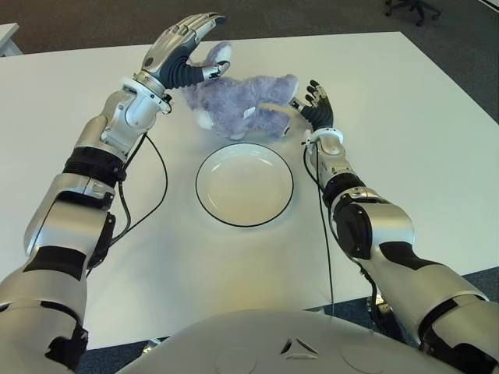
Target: Put the doll into the plate.
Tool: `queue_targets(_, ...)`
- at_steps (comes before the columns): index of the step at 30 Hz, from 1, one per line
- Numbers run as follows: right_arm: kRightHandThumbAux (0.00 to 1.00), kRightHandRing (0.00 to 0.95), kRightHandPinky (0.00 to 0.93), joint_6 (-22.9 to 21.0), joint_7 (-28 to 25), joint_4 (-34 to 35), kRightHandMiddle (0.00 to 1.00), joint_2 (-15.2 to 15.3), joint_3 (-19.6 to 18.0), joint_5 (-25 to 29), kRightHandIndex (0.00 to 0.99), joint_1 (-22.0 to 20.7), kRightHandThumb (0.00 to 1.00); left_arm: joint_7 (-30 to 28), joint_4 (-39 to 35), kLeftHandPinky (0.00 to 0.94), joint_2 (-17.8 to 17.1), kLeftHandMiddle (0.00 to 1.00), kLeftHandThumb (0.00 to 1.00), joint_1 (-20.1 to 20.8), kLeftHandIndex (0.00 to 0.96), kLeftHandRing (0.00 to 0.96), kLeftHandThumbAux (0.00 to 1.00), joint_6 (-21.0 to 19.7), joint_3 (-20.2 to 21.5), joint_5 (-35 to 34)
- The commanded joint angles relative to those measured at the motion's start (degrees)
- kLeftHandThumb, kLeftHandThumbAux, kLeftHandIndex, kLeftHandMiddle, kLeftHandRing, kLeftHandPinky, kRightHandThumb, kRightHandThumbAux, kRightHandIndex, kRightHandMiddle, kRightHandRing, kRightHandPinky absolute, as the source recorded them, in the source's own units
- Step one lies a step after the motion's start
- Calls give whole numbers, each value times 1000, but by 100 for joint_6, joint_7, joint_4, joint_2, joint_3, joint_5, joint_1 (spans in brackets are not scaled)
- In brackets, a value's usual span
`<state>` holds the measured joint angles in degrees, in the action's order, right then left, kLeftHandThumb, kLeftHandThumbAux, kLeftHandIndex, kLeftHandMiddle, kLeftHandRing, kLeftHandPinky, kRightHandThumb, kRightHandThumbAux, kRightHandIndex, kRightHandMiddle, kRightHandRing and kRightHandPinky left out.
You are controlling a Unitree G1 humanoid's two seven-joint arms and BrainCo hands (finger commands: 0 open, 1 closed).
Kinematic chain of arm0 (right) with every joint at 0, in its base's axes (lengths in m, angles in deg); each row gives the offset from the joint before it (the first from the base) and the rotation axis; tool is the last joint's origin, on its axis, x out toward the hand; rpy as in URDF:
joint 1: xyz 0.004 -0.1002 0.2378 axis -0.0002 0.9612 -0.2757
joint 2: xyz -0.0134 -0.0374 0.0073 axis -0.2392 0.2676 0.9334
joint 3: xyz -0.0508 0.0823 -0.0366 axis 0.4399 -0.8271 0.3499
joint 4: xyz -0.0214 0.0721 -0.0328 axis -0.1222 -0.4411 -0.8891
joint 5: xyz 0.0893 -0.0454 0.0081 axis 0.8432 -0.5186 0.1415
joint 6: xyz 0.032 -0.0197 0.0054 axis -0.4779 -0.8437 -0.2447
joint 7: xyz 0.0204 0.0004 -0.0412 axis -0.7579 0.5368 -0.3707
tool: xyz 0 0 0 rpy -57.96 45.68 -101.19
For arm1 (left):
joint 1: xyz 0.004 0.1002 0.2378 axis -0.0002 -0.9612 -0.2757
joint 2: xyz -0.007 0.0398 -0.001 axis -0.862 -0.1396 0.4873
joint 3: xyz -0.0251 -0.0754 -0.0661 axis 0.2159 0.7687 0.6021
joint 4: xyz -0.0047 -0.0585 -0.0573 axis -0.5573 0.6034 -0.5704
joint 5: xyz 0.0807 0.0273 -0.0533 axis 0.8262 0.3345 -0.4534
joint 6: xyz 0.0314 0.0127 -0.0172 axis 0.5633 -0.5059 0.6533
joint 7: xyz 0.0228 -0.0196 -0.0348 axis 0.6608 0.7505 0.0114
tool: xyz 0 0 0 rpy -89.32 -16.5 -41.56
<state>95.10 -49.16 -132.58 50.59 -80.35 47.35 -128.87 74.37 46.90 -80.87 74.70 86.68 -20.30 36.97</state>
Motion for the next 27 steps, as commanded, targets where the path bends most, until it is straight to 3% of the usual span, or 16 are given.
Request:
queue_targets(1, 798, 0, 0, -360, 7, -276, 0, -96, 23, -22, 32, 311, 238, -296, -301, 56, -97, 61, 308, -254, 0, 71, 265, -118, 93, -87)
queue_targets(15, 791, 0, 0, -337, -17, -273, 0, -90, 28, -20, 30, 317, 239, -452, -917, 43, -112, 89, 338, -654, 0, 117, 261, -261, 181, -6)
queue_targets(17, 786, 0, 0, -335, -15, -273, 0, -89, 32, -23, 29, 317, 248, -464, -972, 90, -97, 97, 345, -693, 0, 147, 266, -314, 191, -16)
queue_targets(27, 776, 0, 0, -334, 26, -272, 0, -87, 41, -33, 32, 323, 262, -439, -895, 53, -29, 89, 347, -650, 0, 136, 268, -361, 173, -27)
